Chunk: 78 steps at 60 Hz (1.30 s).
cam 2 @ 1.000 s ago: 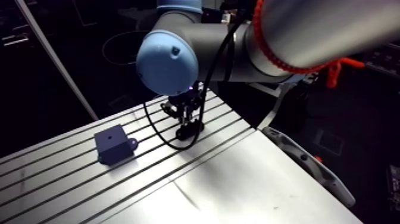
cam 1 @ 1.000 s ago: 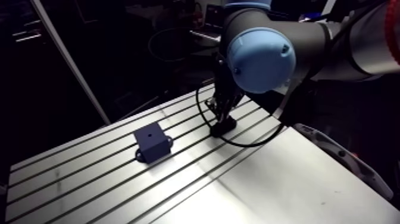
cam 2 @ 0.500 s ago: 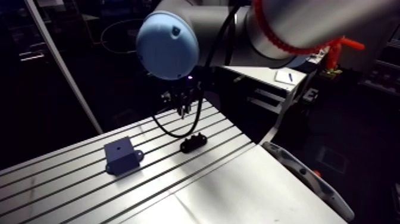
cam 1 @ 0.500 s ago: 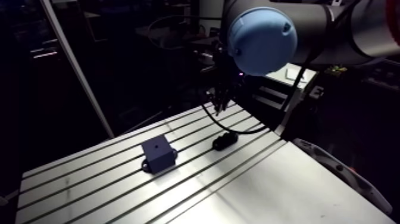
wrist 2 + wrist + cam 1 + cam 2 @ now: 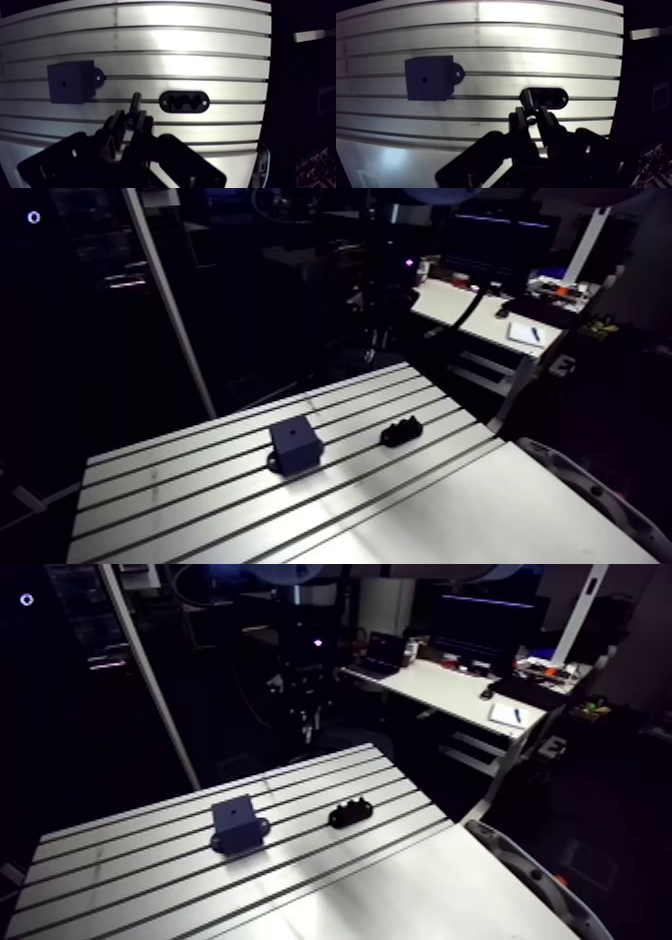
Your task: Pick up the M10 bolt and insert it into the hole until fully seated.
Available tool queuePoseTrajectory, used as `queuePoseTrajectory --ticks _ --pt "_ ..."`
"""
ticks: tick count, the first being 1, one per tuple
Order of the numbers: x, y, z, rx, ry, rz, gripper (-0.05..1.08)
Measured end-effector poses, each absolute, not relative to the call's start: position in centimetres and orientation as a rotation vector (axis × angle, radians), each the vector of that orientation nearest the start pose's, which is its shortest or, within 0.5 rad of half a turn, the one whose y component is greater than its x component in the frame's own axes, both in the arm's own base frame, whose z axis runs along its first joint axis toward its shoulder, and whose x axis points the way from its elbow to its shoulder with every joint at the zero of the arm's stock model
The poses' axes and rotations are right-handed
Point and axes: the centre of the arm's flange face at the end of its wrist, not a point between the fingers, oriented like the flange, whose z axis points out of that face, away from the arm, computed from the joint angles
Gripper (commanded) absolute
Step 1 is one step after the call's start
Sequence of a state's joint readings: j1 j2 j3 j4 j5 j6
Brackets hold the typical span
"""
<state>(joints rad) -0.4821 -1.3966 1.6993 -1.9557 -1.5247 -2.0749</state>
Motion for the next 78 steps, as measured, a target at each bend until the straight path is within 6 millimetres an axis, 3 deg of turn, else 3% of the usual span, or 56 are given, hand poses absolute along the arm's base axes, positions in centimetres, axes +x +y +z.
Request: queuePoseTrajectory --ticks 20,33,54,78 --pt "-57.7 8.2 41.0 -0.104 3.176 -0.031 1.08" --pt "-59.0 4.4 42.0 -0.149 3.15 -0.039 1.08" --pt "-61.0 -1.0 40.8 -0.226 3.099 -0.051 1.08" --pt "-61.2 -2.6 39.5 -0.239 3.052 -0.019 1.08"
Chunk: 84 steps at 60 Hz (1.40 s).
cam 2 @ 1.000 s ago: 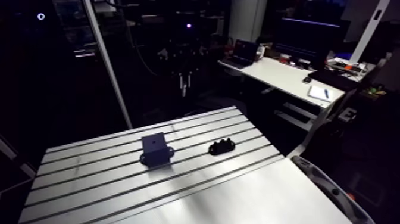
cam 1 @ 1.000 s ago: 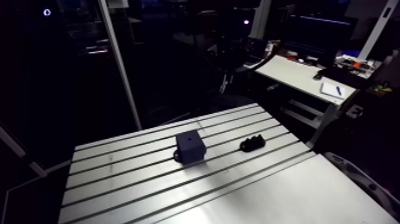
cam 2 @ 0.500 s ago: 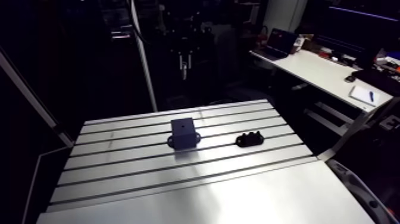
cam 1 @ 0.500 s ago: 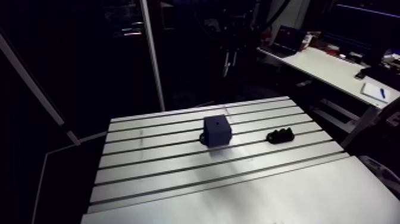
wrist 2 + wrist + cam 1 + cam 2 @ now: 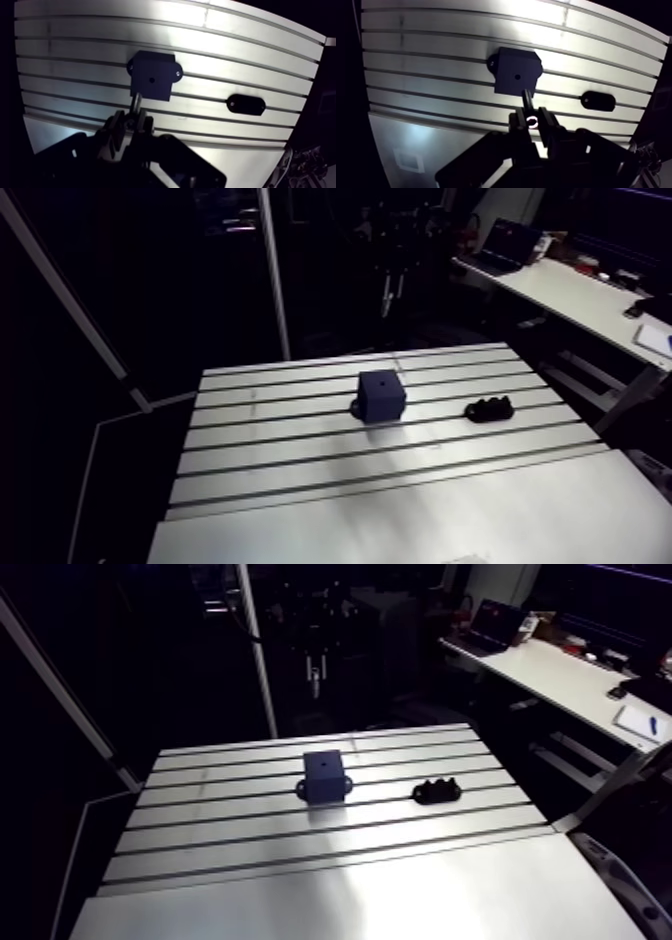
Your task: Pick up the M10 bolt and insert it into the hole until fully seated.
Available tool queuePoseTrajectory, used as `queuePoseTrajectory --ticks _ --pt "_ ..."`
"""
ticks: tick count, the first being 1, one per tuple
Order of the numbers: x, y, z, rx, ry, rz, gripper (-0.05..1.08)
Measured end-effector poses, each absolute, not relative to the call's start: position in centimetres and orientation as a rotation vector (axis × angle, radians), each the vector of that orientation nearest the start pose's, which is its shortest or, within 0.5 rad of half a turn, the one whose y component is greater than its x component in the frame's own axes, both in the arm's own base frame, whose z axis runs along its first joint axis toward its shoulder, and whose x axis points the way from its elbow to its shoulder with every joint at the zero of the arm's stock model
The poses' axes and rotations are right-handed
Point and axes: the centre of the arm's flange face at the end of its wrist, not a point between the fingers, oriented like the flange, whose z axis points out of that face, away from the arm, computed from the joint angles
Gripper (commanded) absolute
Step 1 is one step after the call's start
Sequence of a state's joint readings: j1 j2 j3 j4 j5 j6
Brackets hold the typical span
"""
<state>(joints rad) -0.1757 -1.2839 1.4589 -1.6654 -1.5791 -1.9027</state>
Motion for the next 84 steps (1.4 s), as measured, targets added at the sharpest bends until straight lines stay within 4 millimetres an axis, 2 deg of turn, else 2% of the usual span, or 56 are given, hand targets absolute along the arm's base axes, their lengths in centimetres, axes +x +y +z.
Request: queuePoseTrajectory --ticks 17,45,84 --pt "-61.5 -3.2 37.9 -0.239 3.013 -0.02 1.08" --pt "-62.7 -2.7 34.8 -0.193 2.956 0.007 1.08" --pt "-62.8 -2.5 32.2 -0.167 2.915 0.006 1.08"
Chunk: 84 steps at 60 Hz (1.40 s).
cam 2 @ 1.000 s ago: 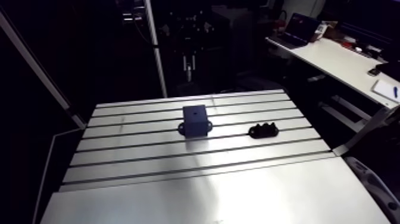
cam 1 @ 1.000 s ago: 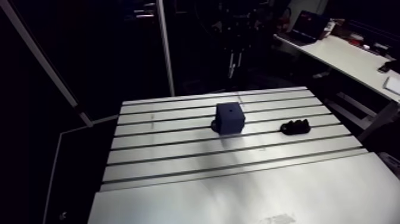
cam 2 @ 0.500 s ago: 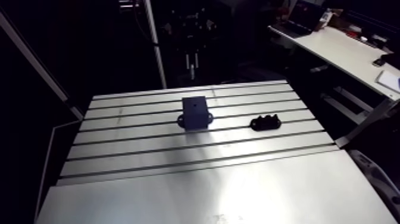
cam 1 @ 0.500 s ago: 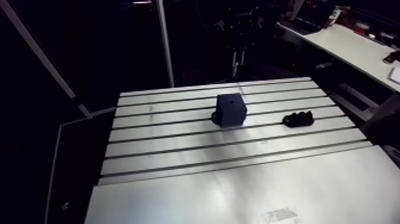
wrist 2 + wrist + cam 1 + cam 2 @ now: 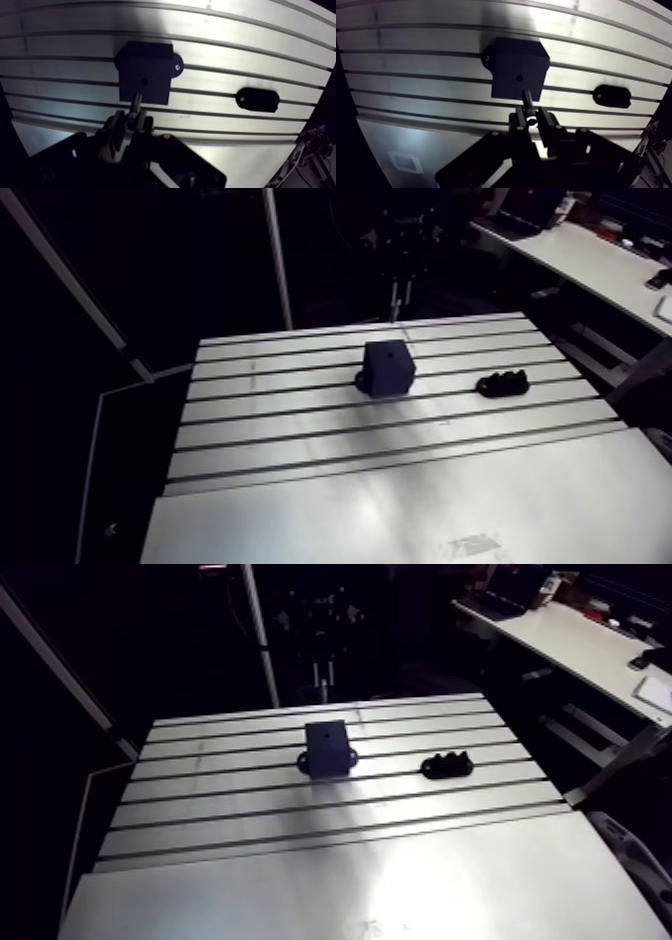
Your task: Pick up the M10 bolt and insert it into the hole until fully seated.
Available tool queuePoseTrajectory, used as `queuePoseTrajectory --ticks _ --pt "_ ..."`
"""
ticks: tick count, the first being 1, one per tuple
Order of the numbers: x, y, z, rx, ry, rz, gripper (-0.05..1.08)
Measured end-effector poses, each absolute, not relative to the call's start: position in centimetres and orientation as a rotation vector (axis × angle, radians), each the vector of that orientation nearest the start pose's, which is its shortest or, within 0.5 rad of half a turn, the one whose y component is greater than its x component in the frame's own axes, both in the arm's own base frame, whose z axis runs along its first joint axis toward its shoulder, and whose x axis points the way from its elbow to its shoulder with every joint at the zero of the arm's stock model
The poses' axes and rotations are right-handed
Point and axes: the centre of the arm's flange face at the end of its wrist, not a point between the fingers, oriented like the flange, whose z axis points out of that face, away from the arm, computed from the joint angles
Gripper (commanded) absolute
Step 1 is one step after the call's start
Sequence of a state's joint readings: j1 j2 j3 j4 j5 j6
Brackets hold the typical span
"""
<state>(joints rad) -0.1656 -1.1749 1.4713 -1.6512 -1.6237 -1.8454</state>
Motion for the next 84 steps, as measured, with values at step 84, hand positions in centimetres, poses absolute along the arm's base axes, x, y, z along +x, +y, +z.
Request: queuePoseTrajectory --ticks 84 --pt "-62.1 -2.6 28.0 -0.142 2.877 0.004 1.08"
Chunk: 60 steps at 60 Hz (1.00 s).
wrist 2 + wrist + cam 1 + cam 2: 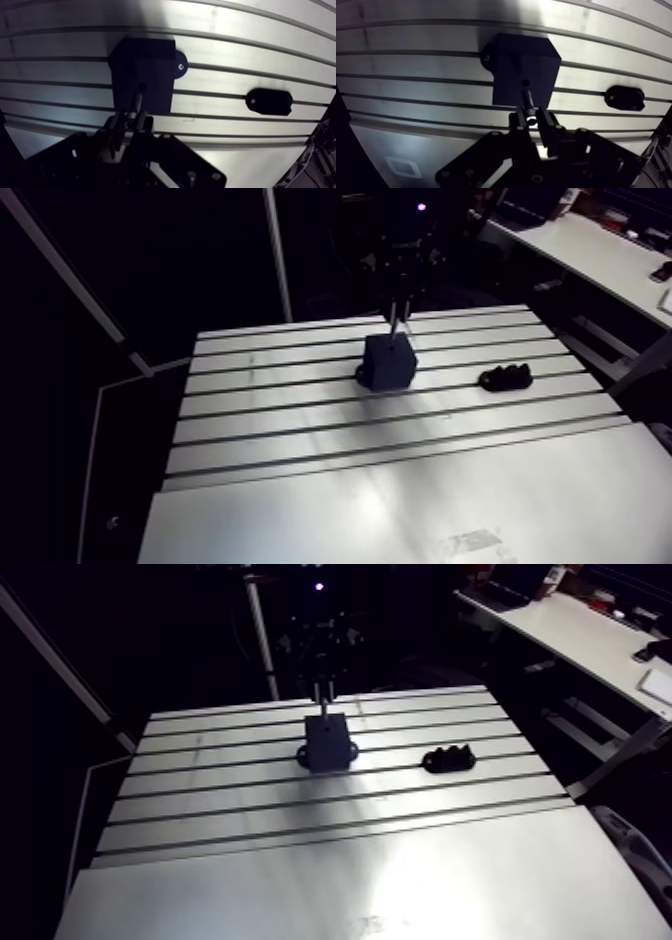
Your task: Pick up the M10 bolt and insert it into the hole until fully seated.
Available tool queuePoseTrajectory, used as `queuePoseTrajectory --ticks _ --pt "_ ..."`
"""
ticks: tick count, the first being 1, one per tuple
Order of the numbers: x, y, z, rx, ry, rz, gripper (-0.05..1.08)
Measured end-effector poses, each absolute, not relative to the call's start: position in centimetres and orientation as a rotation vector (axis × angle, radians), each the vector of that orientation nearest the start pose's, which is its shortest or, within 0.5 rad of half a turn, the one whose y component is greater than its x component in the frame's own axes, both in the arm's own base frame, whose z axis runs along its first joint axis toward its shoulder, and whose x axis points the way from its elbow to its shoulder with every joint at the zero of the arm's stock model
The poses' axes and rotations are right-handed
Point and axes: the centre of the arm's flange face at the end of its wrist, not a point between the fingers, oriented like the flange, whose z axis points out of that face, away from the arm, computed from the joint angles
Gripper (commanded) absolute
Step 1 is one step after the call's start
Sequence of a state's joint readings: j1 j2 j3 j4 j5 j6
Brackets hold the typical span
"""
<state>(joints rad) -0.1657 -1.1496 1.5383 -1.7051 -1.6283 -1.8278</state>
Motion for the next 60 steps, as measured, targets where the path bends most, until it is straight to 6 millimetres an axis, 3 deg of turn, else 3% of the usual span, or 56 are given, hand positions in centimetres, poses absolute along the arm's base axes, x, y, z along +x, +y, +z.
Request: queuePoseTrajectory --ticks 60 --pt "-62.4 -2.3 26.4 -0.138 2.861 -0.002 1.08"
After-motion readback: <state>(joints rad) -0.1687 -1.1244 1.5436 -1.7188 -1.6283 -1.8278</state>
